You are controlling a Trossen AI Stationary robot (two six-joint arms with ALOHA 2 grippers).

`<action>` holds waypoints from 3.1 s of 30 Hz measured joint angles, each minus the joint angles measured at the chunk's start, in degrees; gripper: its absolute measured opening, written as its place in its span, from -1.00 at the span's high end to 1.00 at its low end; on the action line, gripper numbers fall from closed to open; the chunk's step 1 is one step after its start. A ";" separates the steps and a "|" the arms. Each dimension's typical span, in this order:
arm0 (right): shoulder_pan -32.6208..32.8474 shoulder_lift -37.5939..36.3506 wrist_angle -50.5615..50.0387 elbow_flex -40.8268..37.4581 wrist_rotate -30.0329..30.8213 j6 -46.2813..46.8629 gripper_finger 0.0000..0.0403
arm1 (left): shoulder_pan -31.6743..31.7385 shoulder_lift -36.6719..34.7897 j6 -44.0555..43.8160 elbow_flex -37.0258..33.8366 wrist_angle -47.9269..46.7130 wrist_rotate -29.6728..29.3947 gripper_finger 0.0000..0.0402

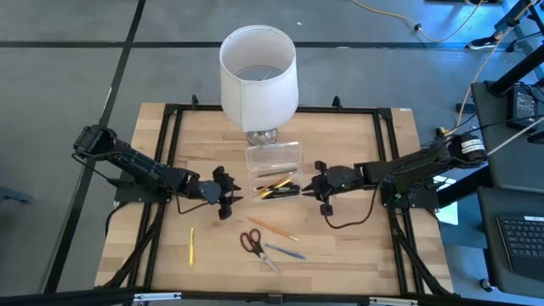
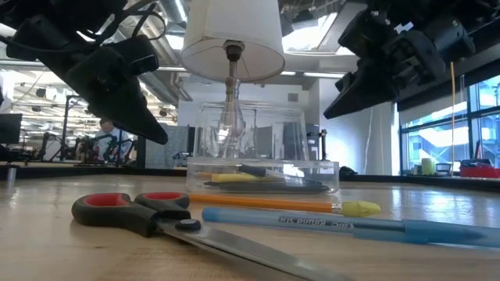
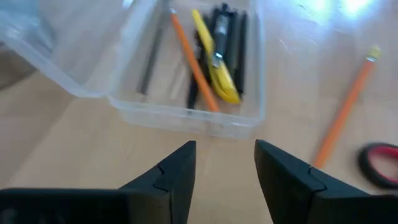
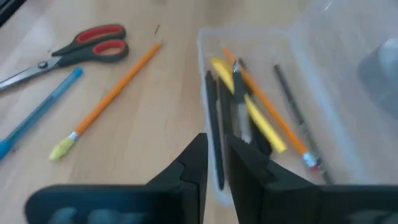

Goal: Pick & place school supplies into a supply box
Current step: Put the orange pencil into the transparent supply box

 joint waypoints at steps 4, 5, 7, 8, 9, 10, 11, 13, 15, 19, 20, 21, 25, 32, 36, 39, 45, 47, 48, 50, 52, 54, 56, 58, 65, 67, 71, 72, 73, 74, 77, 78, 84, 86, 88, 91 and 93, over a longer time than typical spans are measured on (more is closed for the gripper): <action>0.38 1.13 2.09 -0.05 -5.22 5.70 0.71 | 0.00 0.00 0.00 0.00 -0.04 2.25 0.23; 0.68 1.44 2.91 -0.05 -6.64 6.95 0.71 | 0.00 0.00 0.00 0.00 -0.03 2.41 0.24; 1.34 1.80 4.44 -0.05 -8.73 8.30 0.71 | 0.00 0.00 0.74 0.00 -0.05 2.45 0.25; 1.59 1.84 5.33 -0.04 -9.35 8.33 0.71 | 0.00 0.00 1.48 0.00 -0.03 2.45 0.26; 1.86 1.81 5.97 -0.04 -9.51 8.20 0.71 | 0.00 0.00 2.22 0.00 -0.02 2.47 0.26; 2.00 1.81 6.24 -0.04 -9.57 8.18 0.71 | 0.00 0.00 2.81 0.00 -0.01 2.47 0.26; 2.10 1.83 6.37 -0.04 -9.56 8.25 0.71 | 0.00 0.00 3.24 0.00 0.02 2.49 0.26; 2.28 1.84 6.88 -0.04 -9.53 9.03 0.71 | 0.00 0.00 3.43 0.00 0.04 2.47 0.26; 2.29 1.84 7.31 -0.04 -9.54 9.82 0.71 | 0.00 0.00 3.43 0.00 0.05 2.47 0.25; 2.37 1.84 10.20 -0.02 -9.53 10.76 0.71 | 0.00 0.00 3.48 0.00 0.17 1.85 0.26; 2.60 1.84 11.07 -0.02 -9.49 10.68 0.70 | 0.00 0.00 3.62 0.02 0.31 1.61 0.27; 2.87 1.84 11.92 -0.02 -9.48 9.97 0.69 | 0.00 0.00 3.59 0.04 0.33 1.51 0.27; 4.36 1.84 13.07 0.75 -9.14 7.11 0.58 | 0.00 0.00 3.44 0.04 0.32 2.04 0.27; 6.01 1.84 13.22 3.64 -1.07 7.91 0.26 | 0.00 0.00 3.43 0.04 0.32 2.38 0.25; 7.38 1.86 9.41 6.02 -2.12 2.12 0.17 | 0.00 0.00 3.43 0.04 0.32 2.43 0.26; 9.32 2.34 0.60 10.74 2.37 2.02 0.16 | 0.00 0.00 3.43 0.04 0.32 2.43 0.27; 13.95 9.85 -17.01 21.01 10.44 2.63 0.18 | 0.00 0.00 3.40 0.04 0.38 2.41 0.27; 14.86 13.34 -19.88 23.22 10.35 4.48 0.18 | 0.00 0.00 3.41 0.04 0.41 2.36 0.26; 15.16 15.08 -20.66 24.04 10.41 5.60 0.18 | 0.00 0.00 3.40 0.04 0.44 2.36 0.26; 15.58 18.19 -21.04 25.29 10.37 7.48 0.18 | 0.00 0.00 3.41 0.04 0.48 2.36 0.27; 15.88 20.98 -20.76 26.43 10.04 9.50 0.18 | 0.00 0.00 3.41 0.04 0.50 2.34 0.28; 15.98 23.71 -20.84 27.54 8.87 11.46 0.18 | 0.00 0.00 3.39 0.04 0.46 2.34 0.28; 15.98 25.79 -21.00 28.57 6.33 12.95 0.18 | 0.00 0.00 3.41 0.04 0.43 2.32 0.28; 15.96 27.38 -20.85 29.65 4.01 14.51 0.18 | 0.00 0.00 3.41 0.04 0.37 2.07 0.28; 17.29 31.09 -22.13 31.45 2.05 18.24 0.18 | 0.00 0.00 3.41 0.04 0.34 1.95 0.29; 17.75 31.90 -23.24 31.67 1.95 19.10 0.18 | 0.00 0.00 3.41 0.04 0.41 1.94 0.28; 18.84 32.91 -23.96 31.98 1.91 20.39 0.18 | 0.00 0.02 3.41 0.04 0.37 1.88 0.27; 19.14 32.99 -23.71 31.98 1.93 20.42 0.18 | 0.00 0.02 3.41 0.04 0.34 1.88 0.27; 19.40 33.03 -23.46 32.00 2.16 20.44 0.18 | 0.00 0.02 3.41 0.04 0.34 1.88 0.27; 19.67 33.09 -23.67 32.00 2.80 20.44 0.18 | 0.00 0.02 3.40 0.04 0.37 1.87 0.27; 20.44 33.11 -23.82 32.00 5.09 20.35 0.18 | 0.00 0.02 3.39 0.02 0.37 1.88 0.28; 20.63 33.11 -23.86 32.00 5.71 20.28 0.18 | 0.00 0.02 3.39 0.02 0.39 1.88 0.28; 20.98 34.09 -23.53 32.00 6.16 20.17 0.18 | 0.00 0.02 3.39 0.02 0.37 1.86 0.28; 20.98 35.66 -23.17 32.00 6.16 20.20 0.18 | 0.00 0.02 3.39 0.02 0.37 1.85 0.28; 20.98 36.77 -22.84 32.10 6.35 20.13 0.18 | 0.00 0.02 3.37 0.01 0.37 1.89 0.28; 21.05 37.71 -22.87 32.23 7.00 20.62 0.18 | 0.00 0.02 3.28 0.00 0.34 1.90 0.28; 21.05 37.86 -23.47 32.22 7.54 21.60 0.18 | 0.00 0.02 2.78 0.00 0.34 1.88 0.27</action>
